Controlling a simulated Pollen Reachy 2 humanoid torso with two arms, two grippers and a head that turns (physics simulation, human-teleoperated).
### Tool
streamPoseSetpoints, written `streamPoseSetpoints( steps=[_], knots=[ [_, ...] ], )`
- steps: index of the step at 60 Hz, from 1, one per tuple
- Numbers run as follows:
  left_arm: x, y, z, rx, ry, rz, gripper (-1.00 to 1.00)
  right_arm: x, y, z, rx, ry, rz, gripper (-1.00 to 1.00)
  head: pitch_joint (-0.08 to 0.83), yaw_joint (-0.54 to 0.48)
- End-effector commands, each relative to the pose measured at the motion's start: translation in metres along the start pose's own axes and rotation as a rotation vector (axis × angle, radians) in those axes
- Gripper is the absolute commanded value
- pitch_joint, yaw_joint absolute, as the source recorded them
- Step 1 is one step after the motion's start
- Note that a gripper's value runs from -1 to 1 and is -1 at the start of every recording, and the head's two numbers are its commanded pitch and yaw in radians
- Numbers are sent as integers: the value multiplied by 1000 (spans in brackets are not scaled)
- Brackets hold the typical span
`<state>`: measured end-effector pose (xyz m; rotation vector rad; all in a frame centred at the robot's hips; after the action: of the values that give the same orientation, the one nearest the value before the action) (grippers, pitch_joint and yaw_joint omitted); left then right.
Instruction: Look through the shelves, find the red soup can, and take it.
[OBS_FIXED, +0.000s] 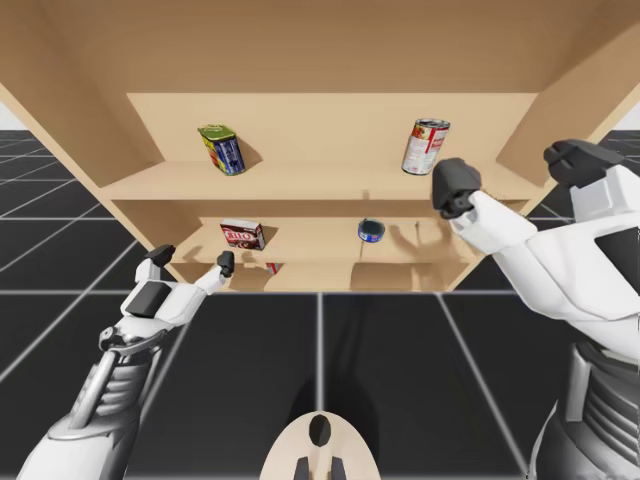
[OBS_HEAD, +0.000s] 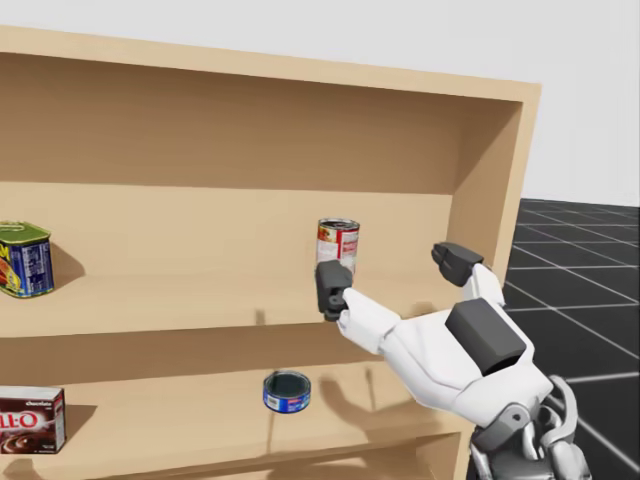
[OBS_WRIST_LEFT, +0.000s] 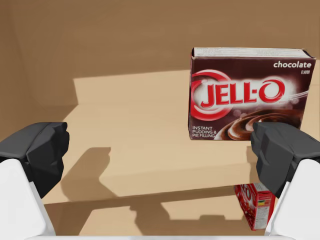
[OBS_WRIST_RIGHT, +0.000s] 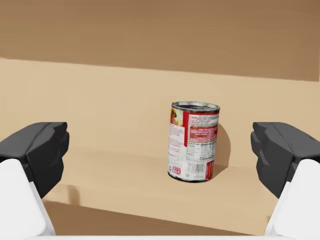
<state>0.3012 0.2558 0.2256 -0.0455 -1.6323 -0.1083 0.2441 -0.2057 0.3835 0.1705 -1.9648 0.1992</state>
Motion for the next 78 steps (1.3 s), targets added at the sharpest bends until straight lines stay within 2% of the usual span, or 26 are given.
streamPoseSetpoints(
  steps=[1,4,10,15,22,41,54,57,58,60,62,68,75,78],
  knots=[
    [1,0,1,2,1,2,-1000,12,2,-31,-18,151,-17,-1000,109,-273],
    [1,0,1,3,2,3,-1000,9,0,-40,-26,164,-15,-1000,110,-273],
    [1,0,1,4,3,4,-1000,-1,-4,-61,-22,218,-54,-1000,111,-273],
    [1,0,1,6,4,5,-1000,-12,-7,-78,-30,260,-70,-1000,114,-272],
    [1,0,1,8,4,6,-1000,-22,-10,-94,-45,282,-81,-1000,117,-272],
    [1,1,0,9,3,8,-1000,-57,-20,-135,-100,363,-80,-1000,127,-268],
    [1,2,0,11,2,7,-1000,-71,-24,-149,-115,371,-50,-1000,130,-266],
    [1,2,0,11,1,8,-1000,-72,-24,-149,-116,357,-30,-737,131,-266],
    [1,2,0,12,1,8,-1000,-72,-24,-150,-120,355,-33,411,132,-267],
    [1,2,0,12,1,7,-1000,-72,-23,-150,-118,355,-32,703,132,-267],
    [1,2,0,12,1,7,-1000,-72,-23,-151,-113,356,-38,875,132,-267],
    [1,2,0,13,1,7,-1000,-69,-20,-152,-110,347,-29,989,131,-265],
    [1,2,0,15,0,8,-1000,-63,-18,-149,-109,330,-16,1000,134,-265],
    [1,2,0,16,-1,9,-1000,-55,-18,-146,-114,296,-7,1000,135,-264]
  ],
)
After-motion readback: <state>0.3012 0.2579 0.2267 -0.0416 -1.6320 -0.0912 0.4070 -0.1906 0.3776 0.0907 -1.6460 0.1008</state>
